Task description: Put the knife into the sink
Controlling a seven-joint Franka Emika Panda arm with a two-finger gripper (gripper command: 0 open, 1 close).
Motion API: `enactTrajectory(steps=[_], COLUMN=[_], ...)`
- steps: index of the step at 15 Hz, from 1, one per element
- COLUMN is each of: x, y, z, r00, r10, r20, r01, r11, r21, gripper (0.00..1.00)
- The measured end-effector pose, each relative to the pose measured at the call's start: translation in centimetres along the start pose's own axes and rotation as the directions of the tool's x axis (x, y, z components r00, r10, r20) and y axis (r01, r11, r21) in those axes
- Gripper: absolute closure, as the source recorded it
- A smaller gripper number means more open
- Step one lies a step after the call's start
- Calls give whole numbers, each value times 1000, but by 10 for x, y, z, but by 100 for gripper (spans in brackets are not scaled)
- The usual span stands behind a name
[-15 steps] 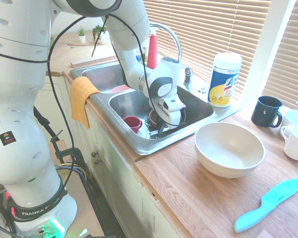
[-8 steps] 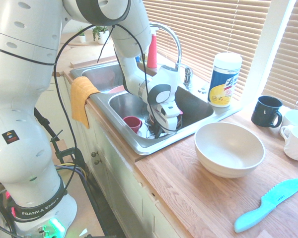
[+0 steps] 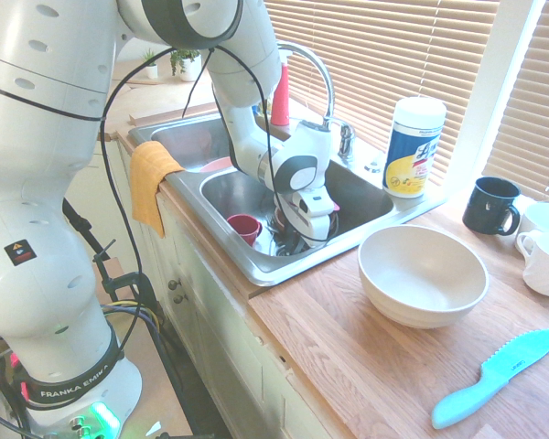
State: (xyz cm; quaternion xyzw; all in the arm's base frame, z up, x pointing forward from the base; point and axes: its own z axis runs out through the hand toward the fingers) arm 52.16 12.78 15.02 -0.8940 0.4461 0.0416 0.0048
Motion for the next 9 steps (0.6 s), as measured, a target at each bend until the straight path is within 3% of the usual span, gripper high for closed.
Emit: enactTrajectory(steps=[4, 9], x=[-2, -12], y=[-8, -2], z=[-20, -116], r00=[1000, 995], r10=[-20, -69], r20=[-19, -72], r01=[20, 70], r11=[1000, 997], r21=[12, 22], gripper=[0, 0])
